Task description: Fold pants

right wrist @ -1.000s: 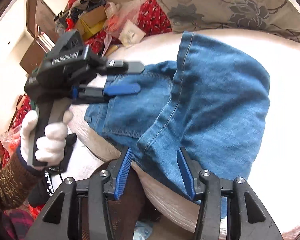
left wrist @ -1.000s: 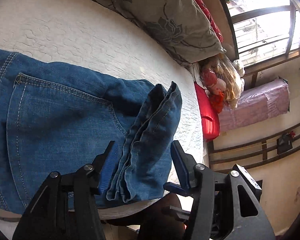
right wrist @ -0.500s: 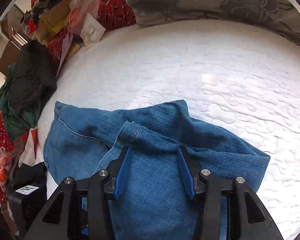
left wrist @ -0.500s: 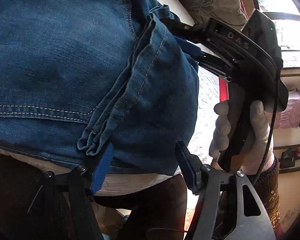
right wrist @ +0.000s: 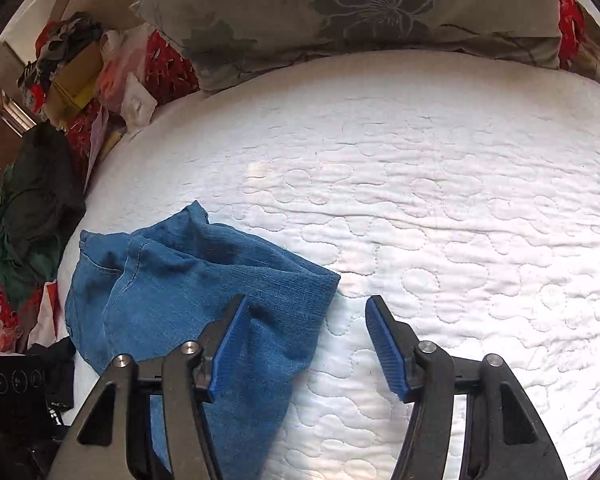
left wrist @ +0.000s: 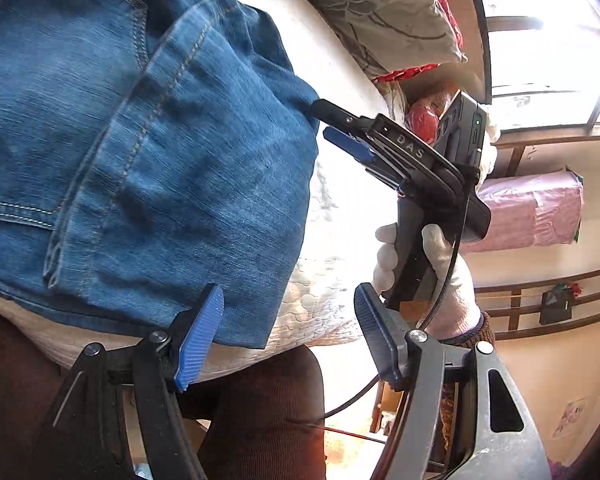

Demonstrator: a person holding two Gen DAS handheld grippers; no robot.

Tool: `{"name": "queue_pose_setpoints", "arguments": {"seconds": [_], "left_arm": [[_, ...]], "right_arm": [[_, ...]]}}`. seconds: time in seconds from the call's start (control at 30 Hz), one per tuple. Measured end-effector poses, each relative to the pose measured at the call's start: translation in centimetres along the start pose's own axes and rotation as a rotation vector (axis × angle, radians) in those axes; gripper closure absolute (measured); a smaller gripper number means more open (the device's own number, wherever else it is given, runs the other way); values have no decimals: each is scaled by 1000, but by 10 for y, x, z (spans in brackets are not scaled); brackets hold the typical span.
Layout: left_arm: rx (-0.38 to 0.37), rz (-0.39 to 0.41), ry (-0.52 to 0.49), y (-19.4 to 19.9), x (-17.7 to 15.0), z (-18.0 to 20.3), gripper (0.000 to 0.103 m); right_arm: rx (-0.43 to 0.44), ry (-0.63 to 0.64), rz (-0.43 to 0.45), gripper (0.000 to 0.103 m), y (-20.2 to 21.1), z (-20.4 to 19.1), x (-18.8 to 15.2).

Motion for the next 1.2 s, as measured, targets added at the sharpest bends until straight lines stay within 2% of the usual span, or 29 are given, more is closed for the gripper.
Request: {"name": "queue_pose_setpoints", "arguments": {"seconds": [0.03,0.1,0.13,0.2,0.27,0.37,0.43,0.47,0.53,0.63,0.73,0.77,0.87,0.97,1.07,1.2], "left_arm": [[31,-18,-10,-10,-3,-1,36],[93,-70,16,-35,-2,-12,36],[76,-75,42,-41,-4,-20,36],[27,-63,82,-34,-7,-29,36],[33,-71,87,-22,-8,-31,36],[-1,-18,81,17,-15,-40,36],[-22,52,97,56,-23,-57,36],[-35,103,120,76,-24,-67,36],[-66,222,204,118,-26,-98,36],[-133,412,385,173,-38,-161,34],[-250,531,594,202,-53,-224,22],[-289,559,649,206,-59,-240,21],[-365,587,745,210,-68,-275,21],[-417,570,807,208,-76,-297,21],[-422,550,828,201,-77,-304,21],[-419,560,837,188,-68,-293,21]], "right_arm": [[39,-13,-6,91,-4,1,1],[15,18,42,93,-3,-7,10],[-13,34,47,95,-5,-9,15],[-73,44,2,95,-16,-5,21],[-88,26,1,90,-15,-3,23],[-45,1,55,89,4,-8,26],[-19,14,73,86,17,-20,26],[-20,29,76,80,21,-28,26],[-14,69,66,73,24,-48,28],[0,127,44,69,18,-87,28],[30,162,17,65,4,-126,28],[43,172,4,64,-2,-139,28],[62,202,-47,64,-23,-177,28],[64,254,-86,62,-41,-211,31],[53,331,-124,57,-62,-244,37],[39,443,-178,53,-99,-286,47]]}}
Point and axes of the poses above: each gripper's, at about its wrist camera, not at the fingertips, and y roughly against the way its jaws point, z to its right, x to its top, the point moved 1 cm from there along -y, roughly the way its jaws point, and after that the axes turned 5 degrees about x, right-handed, at the moved point
